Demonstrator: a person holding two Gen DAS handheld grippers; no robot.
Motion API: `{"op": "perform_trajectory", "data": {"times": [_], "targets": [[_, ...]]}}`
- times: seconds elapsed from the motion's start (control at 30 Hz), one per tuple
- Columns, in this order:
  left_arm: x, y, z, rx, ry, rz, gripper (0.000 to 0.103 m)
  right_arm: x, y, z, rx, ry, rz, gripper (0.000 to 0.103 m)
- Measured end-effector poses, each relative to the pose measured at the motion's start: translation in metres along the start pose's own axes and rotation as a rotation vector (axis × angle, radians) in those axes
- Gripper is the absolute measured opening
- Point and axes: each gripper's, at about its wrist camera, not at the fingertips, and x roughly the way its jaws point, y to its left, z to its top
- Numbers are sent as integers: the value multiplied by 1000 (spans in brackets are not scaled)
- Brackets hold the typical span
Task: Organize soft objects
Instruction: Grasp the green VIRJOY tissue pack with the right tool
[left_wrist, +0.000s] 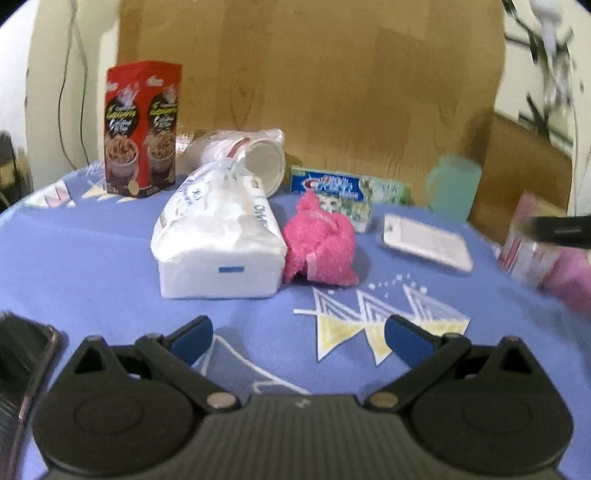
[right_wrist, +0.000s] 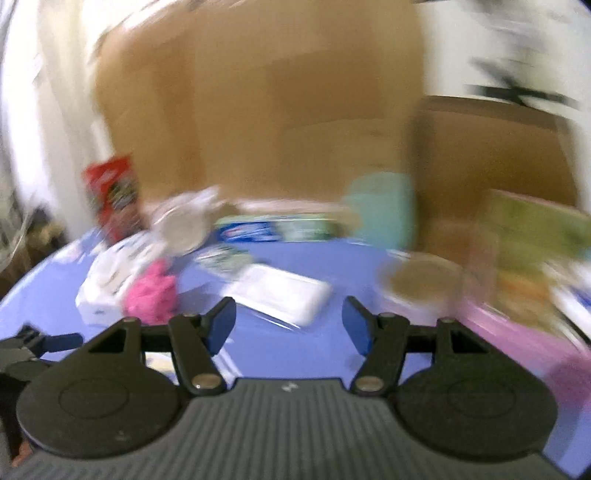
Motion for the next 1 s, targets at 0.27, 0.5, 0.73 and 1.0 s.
{"op": "perform_trajectory", "data": {"times": [0.27, 0.5, 0.73, 1.0], "targets": [[-12, 6, -2, -49, -91, -14, 103, 182, 53, 45, -305, 202, 83, 86], [-9, 12, -1, -82, -87, -37, 103, 222, 42, 59, -145, 288, 77, 63], [-7, 14, 0, -91, -77, -56, 103, 86, 32, 50, -145, 62, 132, 63], [-3, -3, 0, 4, -5, -142, 103, -51, -10, -59, -171, 134, 39, 64]]}}
